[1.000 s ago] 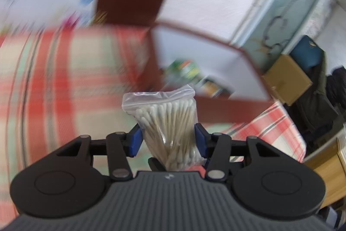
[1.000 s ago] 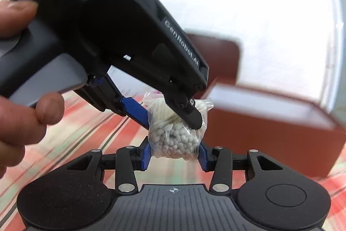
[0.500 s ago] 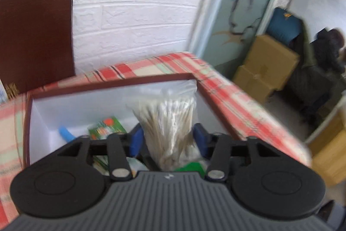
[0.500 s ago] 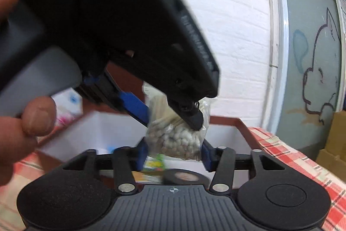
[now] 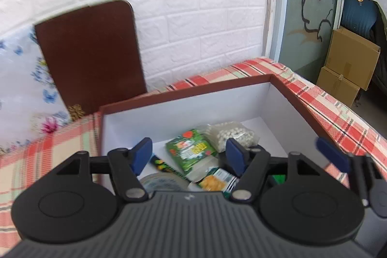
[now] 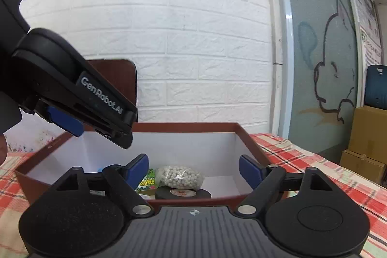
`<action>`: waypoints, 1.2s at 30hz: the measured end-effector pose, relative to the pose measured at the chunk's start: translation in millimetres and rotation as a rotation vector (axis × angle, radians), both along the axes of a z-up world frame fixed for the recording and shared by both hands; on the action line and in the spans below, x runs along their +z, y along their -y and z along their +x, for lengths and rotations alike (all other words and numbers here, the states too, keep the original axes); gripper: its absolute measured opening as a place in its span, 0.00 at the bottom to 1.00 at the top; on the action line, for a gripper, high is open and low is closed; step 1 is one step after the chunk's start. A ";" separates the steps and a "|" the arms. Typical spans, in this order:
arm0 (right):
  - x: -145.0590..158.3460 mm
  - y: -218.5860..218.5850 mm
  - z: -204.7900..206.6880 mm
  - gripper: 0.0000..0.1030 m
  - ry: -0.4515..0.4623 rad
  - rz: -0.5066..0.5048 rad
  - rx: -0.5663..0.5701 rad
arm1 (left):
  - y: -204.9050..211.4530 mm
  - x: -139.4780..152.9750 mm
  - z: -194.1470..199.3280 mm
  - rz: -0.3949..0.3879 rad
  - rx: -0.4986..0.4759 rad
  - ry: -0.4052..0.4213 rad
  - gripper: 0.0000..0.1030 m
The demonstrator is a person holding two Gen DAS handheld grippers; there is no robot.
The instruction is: Organize objects
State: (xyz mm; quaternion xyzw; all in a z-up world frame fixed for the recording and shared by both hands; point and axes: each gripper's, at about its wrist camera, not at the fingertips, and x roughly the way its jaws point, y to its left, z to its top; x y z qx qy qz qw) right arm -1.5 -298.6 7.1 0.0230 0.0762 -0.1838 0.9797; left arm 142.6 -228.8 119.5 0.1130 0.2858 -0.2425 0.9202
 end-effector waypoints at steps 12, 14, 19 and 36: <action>18.1 -22.7 -61.1 0.89 -0.028 0.148 0.060 | -71.6 1.3 -65.8 0.052 0.095 0.043 0.87; 22.1 -27.2 -65.0 0.94 -0.040 0.183 0.076 | -87.1 -3.5 -73.6 0.066 0.117 0.032 0.90; 27.8 -38.9 -66.1 0.99 -0.089 0.289 0.117 | -127.9 -15.9 -84.7 0.072 0.204 -0.017 0.94; 30.5 -101.9 -78.7 0.99 -0.202 0.283 0.132 | -201.9 -41.2 -98.2 0.042 0.344 -0.084 1.00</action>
